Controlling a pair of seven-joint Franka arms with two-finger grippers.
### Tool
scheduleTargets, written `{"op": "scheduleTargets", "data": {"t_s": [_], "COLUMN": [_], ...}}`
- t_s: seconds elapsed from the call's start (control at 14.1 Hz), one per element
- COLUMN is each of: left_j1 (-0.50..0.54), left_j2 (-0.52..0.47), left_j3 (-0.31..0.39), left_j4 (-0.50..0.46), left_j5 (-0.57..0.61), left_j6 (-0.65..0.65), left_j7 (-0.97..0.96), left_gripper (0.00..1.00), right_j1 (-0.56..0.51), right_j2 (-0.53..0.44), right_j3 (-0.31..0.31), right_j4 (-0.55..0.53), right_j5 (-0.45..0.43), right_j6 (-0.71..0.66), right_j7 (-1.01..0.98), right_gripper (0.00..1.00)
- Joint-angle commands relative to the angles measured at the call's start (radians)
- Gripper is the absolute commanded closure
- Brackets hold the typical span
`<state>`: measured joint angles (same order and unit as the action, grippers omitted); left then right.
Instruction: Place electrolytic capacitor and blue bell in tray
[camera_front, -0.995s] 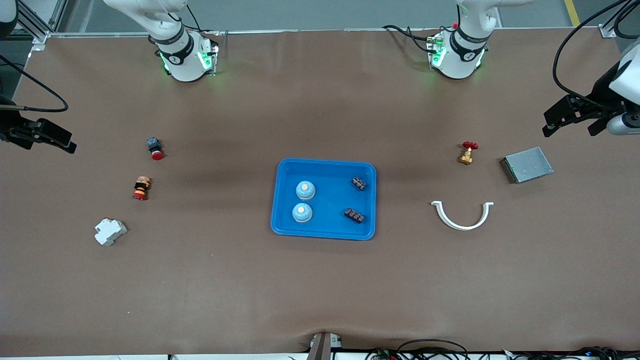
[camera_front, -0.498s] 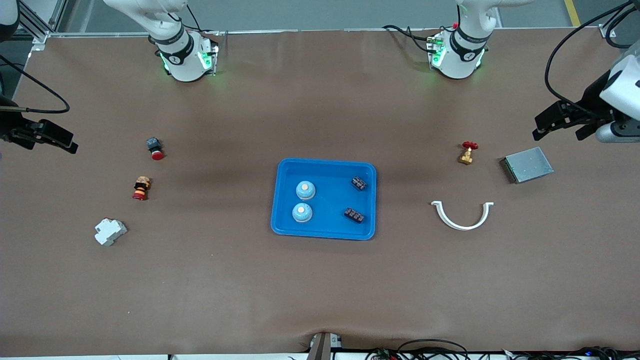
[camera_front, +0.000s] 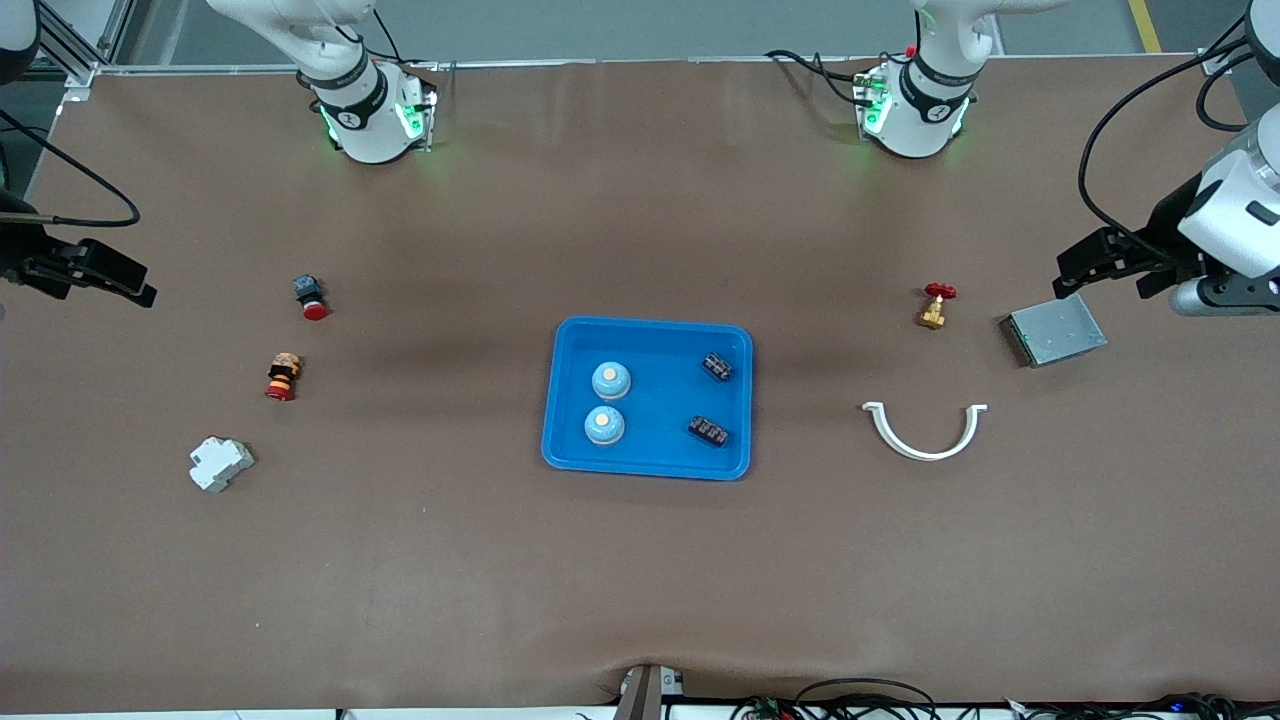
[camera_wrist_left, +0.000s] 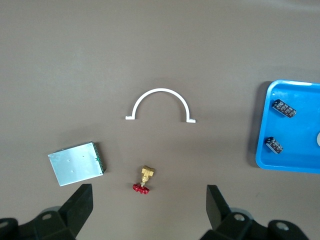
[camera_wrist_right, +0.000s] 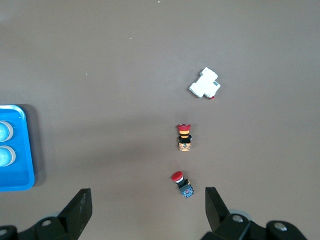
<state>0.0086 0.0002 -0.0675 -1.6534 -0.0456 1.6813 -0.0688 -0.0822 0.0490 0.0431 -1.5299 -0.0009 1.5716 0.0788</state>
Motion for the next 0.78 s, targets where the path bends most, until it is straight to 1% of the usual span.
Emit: {"op": "scheduleTargets", "data": {"t_s": [0.0,0.36,0.71], "left_j1": [-0.009,-0.004,-0.001], "left_j2": [0.014,0.015,0.017], "left_j3": [-0.008,-0.009,-0.009], "left_j4": [0.035,0.035,0.035], "left_j5": [0.044,0.044,0.043], "left_j6": [-0.015,-0.055,-0.061], "left_j7": [0.014,0.015,0.017], "left_gripper": [0.0,0.0,0.0], "right_j1": [-0.016,-0.014,-0.011], "right_j2": [-0.037,-0.035,-0.035], "right_j3": [0.009,0.009,0.011], "right_j4": [-0.041,-0.049,-0.049], "right_j5": [0.015,0.016,0.016], "right_j6": [0.015,0.03,0.039], "right_j7": [-0.002,-0.004,-0.004], "right_gripper": [0.0,0.0,0.0]}}
